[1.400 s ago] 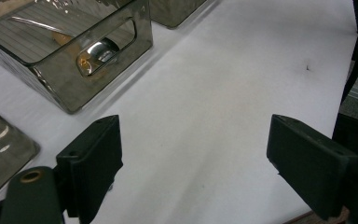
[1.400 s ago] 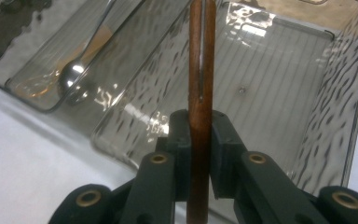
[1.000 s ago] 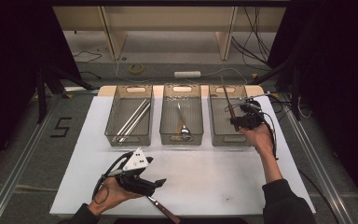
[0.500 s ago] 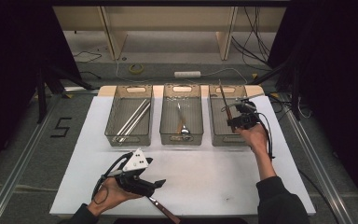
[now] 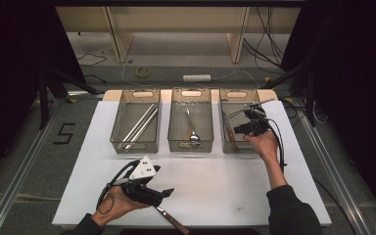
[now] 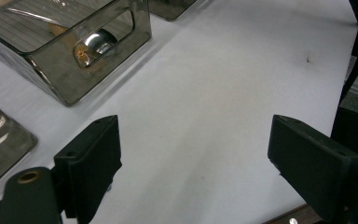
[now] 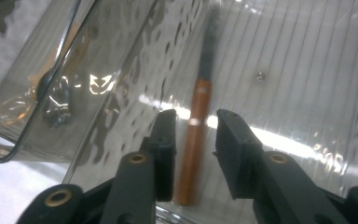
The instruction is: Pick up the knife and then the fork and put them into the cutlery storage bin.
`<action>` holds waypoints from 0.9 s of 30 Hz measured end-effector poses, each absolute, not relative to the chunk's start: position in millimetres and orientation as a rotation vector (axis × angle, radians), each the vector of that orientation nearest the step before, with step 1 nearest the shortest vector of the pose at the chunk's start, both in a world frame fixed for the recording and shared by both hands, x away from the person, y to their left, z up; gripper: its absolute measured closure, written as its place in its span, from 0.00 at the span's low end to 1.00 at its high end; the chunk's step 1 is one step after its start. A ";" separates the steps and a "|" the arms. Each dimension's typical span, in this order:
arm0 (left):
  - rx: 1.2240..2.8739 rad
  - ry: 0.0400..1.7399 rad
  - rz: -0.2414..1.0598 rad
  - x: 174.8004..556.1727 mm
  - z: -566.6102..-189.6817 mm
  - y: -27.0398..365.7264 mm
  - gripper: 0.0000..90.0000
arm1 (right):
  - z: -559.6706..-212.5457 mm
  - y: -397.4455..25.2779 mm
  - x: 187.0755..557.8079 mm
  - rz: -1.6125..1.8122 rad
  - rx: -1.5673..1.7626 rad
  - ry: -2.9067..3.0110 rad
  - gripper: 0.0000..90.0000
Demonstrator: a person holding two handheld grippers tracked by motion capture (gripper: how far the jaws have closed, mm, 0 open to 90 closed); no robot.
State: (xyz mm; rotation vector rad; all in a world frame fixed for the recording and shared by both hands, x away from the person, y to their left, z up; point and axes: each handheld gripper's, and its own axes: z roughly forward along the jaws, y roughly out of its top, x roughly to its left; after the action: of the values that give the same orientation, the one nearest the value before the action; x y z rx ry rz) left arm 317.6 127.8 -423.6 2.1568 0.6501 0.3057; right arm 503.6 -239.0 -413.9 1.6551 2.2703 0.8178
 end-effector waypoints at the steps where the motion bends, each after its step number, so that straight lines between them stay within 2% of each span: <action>1: 2.158 0.649 0.306 317.7 -423.6 127.9 0.19 | -413.3 -239.2 502.9 0.817 1.649 2.265 0.72; 14: 2.176 0.647 0.295 318.8 -422.5 126.7 0.18 | -390.9 -240.9 468.5 1.005 1.479 2.290 0.50; 21: 2.238 0.622 0.296 319.7 -419.6 125.4 0.19 | -386.6 -236.9 426.7 1.099 1.315 2.363 0.44; 27: 2.307 0.576 0.288 316.2 -420.0 120.2 0.19 | -397.3 -233.4 392.9 1.163 1.236 2.401 0.41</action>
State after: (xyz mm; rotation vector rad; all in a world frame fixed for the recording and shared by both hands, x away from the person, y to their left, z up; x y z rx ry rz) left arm 316.2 120.2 -420.0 2.3073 0.5763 0.2880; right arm 392.9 -233.4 -397.3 1.2363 2.4008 1.1632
